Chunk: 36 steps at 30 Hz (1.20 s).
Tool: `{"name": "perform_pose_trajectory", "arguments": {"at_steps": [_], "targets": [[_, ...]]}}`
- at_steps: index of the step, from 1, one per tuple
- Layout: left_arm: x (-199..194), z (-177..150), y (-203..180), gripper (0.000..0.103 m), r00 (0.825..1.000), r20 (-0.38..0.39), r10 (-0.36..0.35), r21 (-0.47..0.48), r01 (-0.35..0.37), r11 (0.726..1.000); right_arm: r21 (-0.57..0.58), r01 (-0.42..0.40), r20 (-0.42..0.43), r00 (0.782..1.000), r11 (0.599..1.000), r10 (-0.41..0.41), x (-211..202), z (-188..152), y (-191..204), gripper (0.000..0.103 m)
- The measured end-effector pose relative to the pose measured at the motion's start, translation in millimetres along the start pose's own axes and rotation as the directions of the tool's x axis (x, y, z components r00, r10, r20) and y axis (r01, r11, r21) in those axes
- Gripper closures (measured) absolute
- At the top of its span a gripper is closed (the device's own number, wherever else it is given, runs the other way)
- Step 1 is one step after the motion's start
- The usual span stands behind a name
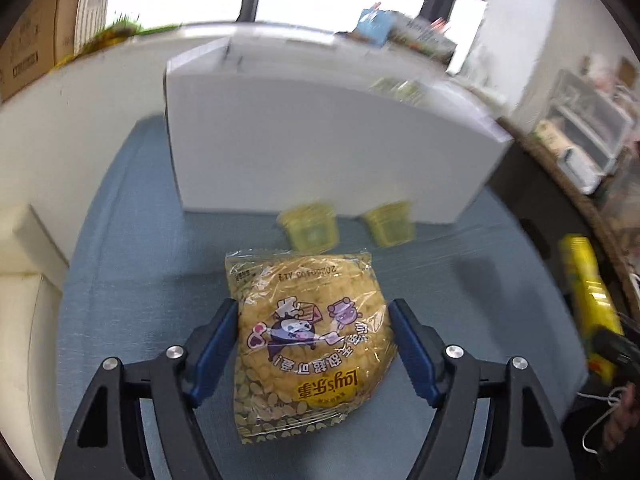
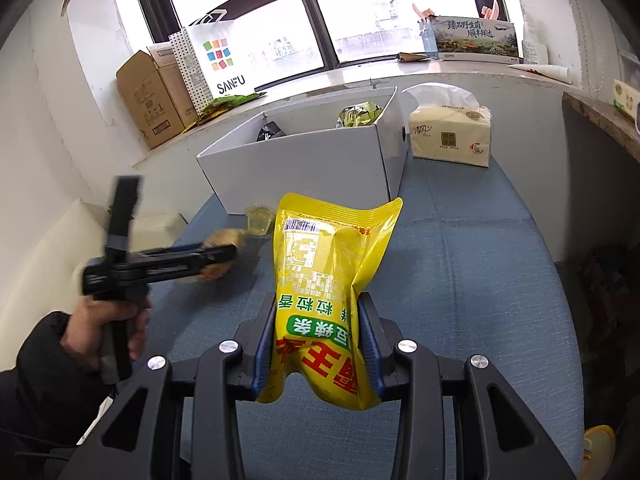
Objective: Organize snacks
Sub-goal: 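Lower the yellow pouch into the box while the left gripper drops the cookie pack in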
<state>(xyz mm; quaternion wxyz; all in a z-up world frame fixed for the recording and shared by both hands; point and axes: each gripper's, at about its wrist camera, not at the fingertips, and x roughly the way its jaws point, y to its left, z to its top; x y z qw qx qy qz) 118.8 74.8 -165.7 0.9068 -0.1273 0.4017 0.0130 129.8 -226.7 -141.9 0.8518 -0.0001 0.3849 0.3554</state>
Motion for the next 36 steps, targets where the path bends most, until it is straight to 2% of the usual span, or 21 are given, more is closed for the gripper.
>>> {"name": "perform_pose_trajectory", "arguments": {"at_steps": [4,9,13,18,23,28,32,36], "targets": [[-40,2,-16,0.024,0.994,0.085,-0.063,0.055,0.058,0.997,0.002,-0.010,0.004,1.000,1.000,0.010,3,2,2,0.062],[-79,13,-30,0.024,0.973,0.172,-0.153,0.084,0.140,0.987,0.005,-0.035,0.039,0.999,0.999,0.035,5,16,6,0.062],[-89,42,-34,0.024,0.961,0.223,-0.163,0.104,0.143,0.984,-0.006,-0.051,0.068,0.996,0.999,0.052,9,41,12,0.062],[-95,90,-24,0.024,0.945,0.291,-0.152,0.096,0.129,0.987,-0.061,-0.046,0.113,0.992,0.997,0.053,17,92,24,0.062],[-78,143,-5,0.024,0.939,0.308,-0.152,0.033,0.149,0.988,-0.054,-0.038,0.130,0.991,0.998,0.045,43,136,27,0.062],[-41,186,5,0.024,0.957,0.274,-0.098,0.037,0.092,0.995,-0.042,-0.010,0.119,0.993,0.999,0.015,85,188,28,0.062],[-9,210,17,0.024,0.967,0.250,-0.056,0.024,0.051,0.998,-0.023,-0.008,0.081,0.997,1.000,0.010,121,220,25,0.062],[10,220,31,0.023,0.970,0.240,-0.040,-0.025,0.047,0.999,-0.049,0.010,0.030,0.999,0.999,-0.009,153,240,20,0.061]]}}
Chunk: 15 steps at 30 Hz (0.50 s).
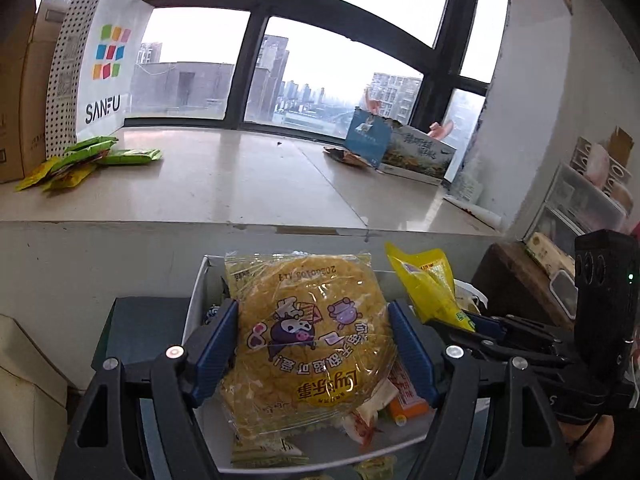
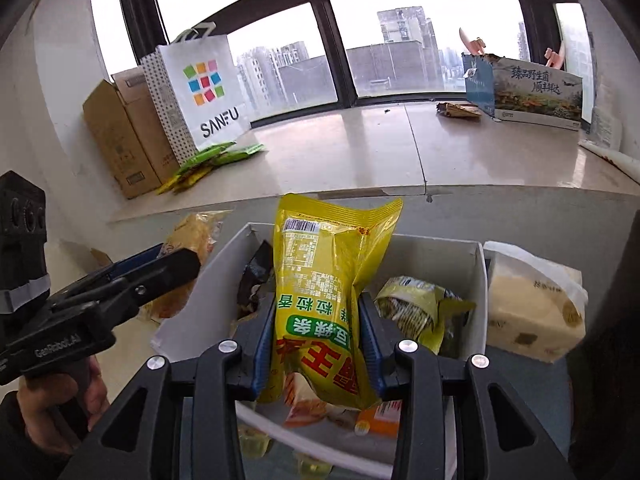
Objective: Organize snacks
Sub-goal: 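Lower the yellow pouch into the box while the left gripper drops the cookie pack in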
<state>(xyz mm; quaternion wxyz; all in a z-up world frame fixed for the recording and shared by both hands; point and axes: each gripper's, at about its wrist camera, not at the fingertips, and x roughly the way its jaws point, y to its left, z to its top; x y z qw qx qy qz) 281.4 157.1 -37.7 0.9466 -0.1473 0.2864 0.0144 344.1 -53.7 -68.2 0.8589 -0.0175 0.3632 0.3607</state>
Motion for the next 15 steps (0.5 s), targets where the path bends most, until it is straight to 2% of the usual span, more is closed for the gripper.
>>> {"name": "perform_pose_trajectory", "arguments": {"at_steps": [2,3,4,7,9,13,15], "targets": [[9,0,2,0.022,1.000,-0.023,0.017,0.001,-0.017,1.000,-0.002,0.012,-0.021,1.000,1.000,-0.012,10,4,-3,0.057],[15,0,3,0.013,0.999,-0.045,0.019,-0.002,-0.019,1.000,-0.002,0.015,-0.029,0.999,1.000,-0.015,14,5,-4,0.044],[20,0,6,0.000,0.997,-0.065,0.029,-0.005,-0.030,1.000,0.000,0.021,-0.037,0.999,1.000,-0.021,18,6,-5,0.026],[27,-5,12,0.000,0.995,-0.101,0.005,-0.020,-0.007,1.000,-0.008,0.052,-0.008,0.999,0.999,-0.052,19,8,-6,0.010],[23,-9,14,0.000,0.994,-0.104,0.025,-0.021,-0.027,0.999,-0.001,0.078,-0.014,0.997,0.997,-0.078,19,6,-8,0.000],[10,-17,13,0.000,0.995,-0.091,0.037,0.002,-0.037,0.999,0.002,0.048,-0.020,0.999,0.999,-0.048,10,-4,-11,0.000],[0,-20,7,0.000,0.996,-0.082,0.034,0.022,-0.032,0.999,-0.017,0.047,0.007,0.999,0.999,-0.046,-1,-8,-7,0.000]]}}
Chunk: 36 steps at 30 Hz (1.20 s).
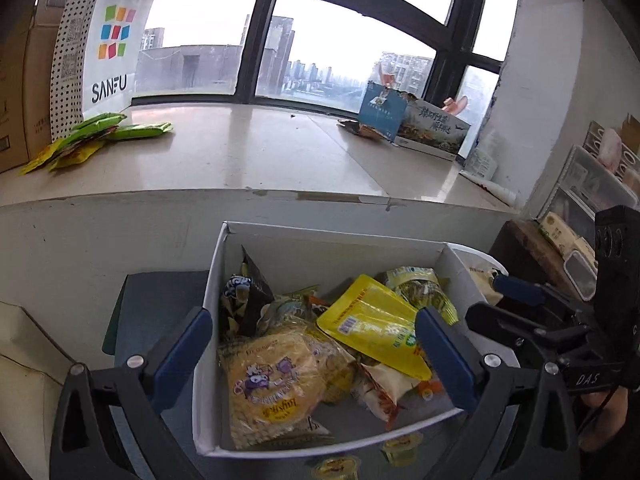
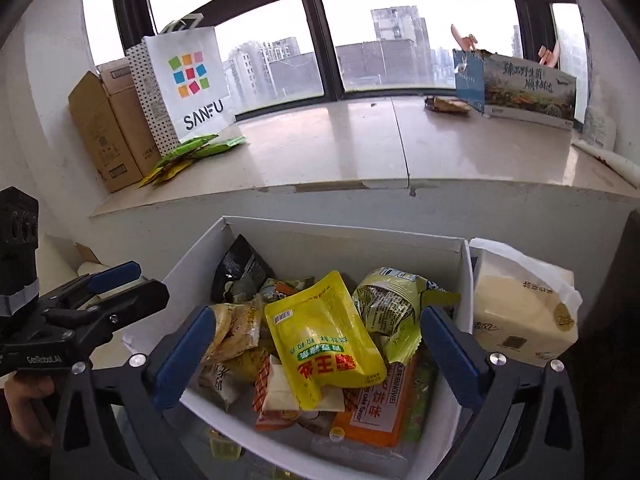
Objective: Organize snacks
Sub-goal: 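Lower the yellow pouch into the box while the left gripper drops the cookie pack in, then grasp a yellow jelly cup with the right gripper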
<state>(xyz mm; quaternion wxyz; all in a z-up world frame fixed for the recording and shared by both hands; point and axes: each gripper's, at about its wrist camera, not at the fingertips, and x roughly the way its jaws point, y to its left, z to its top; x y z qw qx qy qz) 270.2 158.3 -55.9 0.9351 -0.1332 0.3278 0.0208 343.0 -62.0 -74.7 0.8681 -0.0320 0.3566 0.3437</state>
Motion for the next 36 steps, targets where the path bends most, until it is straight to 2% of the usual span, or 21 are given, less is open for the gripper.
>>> {"name": "perform_pose_trajectory", "arguments": {"at_steps": [5,9,14,18,20,23,25,29,32,36], "targets": [[-42,-22,-27,0.000,0.998,0.058,-0.021,0.090,0.016,0.996,-0.095,-0.013,0.105,0.994,0.995,0.023,-48,-21,17,0.000],[-77,-52,-47,0.000,0.993,0.103,-0.050,0.125,0.037,0.992,-0.196,0.011,0.178,0.984,0.980,0.024,-90,-55,34,0.000],[-118,-108,-69,0.000,0.987,0.135,-0.088,0.134,0.070,0.989,-0.179,-0.045,0.194,0.978,0.983,0.081,-131,-101,34,0.000],[-142,-151,-76,0.000,0.988,0.123,-0.090,0.135,0.073,0.988,-0.127,-0.047,0.181,0.981,0.991,0.070,-150,-149,29,0.000],[-152,-170,-74,0.000,0.990,0.112,-0.089,0.103,0.078,0.992,-0.090,-0.060,0.167,0.983,0.994,0.074,-153,-170,25,0.000],[-164,-188,-70,0.000,0.993,0.107,-0.047,0.072,0.039,0.997,-0.034,-0.128,0.147,0.980,0.991,0.132,-151,-197,19,0.000],[-173,-195,-65,0.000,0.993,0.117,-0.033,0.044,0.028,0.999,-0.035,-0.137,0.127,0.982,0.990,0.141,-146,-210,20,0.000],[-186,-202,-57,0.000,0.988,0.132,-0.074,-0.017,0.077,0.997,-0.074,-0.076,0.086,0.993,0.994,0.082,-137,-214,31,0.000],[-190,-204,-58,0.000,0.989,0.136,-0.064,-0.007,0.065,0.998,-0.088,-0.023,0.064,0.998,0.996,0.029,-127,-210,34,0.000],[-189,-207,-58,0.000,0.989,0.126,-0.071,-0.012,0.073,0.997,-0.071,0.001,0.009,1.000,0.997,0.000,-103,-195,31,0.000]]}}
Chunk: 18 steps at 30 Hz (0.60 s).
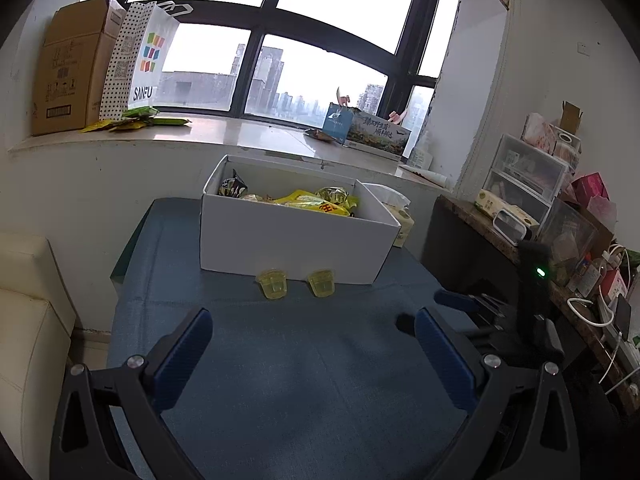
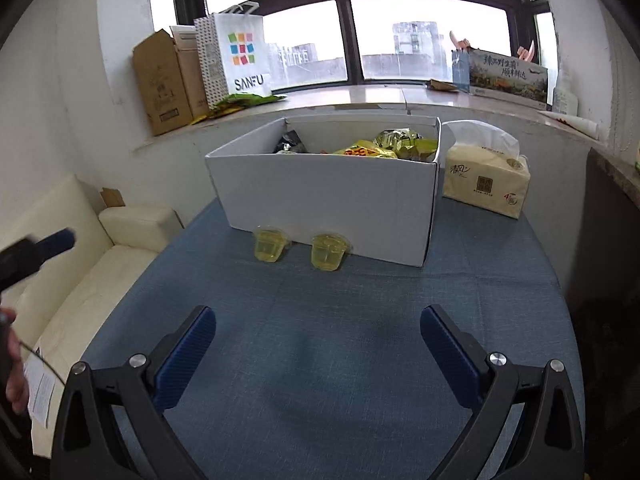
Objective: Organize snacks
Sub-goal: 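Grasp a yellow jelly cup with the right gripper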
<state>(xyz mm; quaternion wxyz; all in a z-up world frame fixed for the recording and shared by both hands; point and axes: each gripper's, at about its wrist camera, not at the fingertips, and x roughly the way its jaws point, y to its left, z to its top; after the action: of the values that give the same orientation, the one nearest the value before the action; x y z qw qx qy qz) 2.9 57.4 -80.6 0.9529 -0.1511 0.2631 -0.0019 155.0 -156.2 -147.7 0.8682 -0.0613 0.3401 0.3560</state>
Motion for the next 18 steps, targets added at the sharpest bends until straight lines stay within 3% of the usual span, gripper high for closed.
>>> {"name": "perform_pose_trajectory", "arguments": {"at_steps": [6,10,14,15,17,18], "targets": [[5,-5,3,0.000,1.000,-0.027,0.011,0.001,-0.011,1.000,0.038,0.008,-0.053,0.999,0.999,-0.005,48,24,-1,0.000],[6,-7,4,0.000,0.999,-0.036,0.008,-0.006,-0.008,1.000,0.052,0.093,-0.120,0.989,0.994,-0.086,92,35,6,0.000],[8,-10,5,0.000,0.999,-0.051,0.018,0.002,-0.018,1.000,0.068,0.106,-0.152,0.984,0.992,-0.095,123,38,6,0.000],[10,-11,6,0.000,0.998,-0.057,0.020,-0.002,-0.020,1.000,0.061,0.117,-0.161,0.981,0.991,-0.106,130,38,6,0.003],[12,-13,9,0.000,0.997,-0.069,0.022,-0.014,-0.024,1.000,0.046,0.148,-0.195,0.971,0.988,-0.137,144,38,5,0.018],[13,-14,10,0.000,0.997,-0.073,0.025,-0.019,-0.027,0.999,0.040,0.161,-0.208,0.967,0.986,-0.149,148,37,5,0.033]]}}
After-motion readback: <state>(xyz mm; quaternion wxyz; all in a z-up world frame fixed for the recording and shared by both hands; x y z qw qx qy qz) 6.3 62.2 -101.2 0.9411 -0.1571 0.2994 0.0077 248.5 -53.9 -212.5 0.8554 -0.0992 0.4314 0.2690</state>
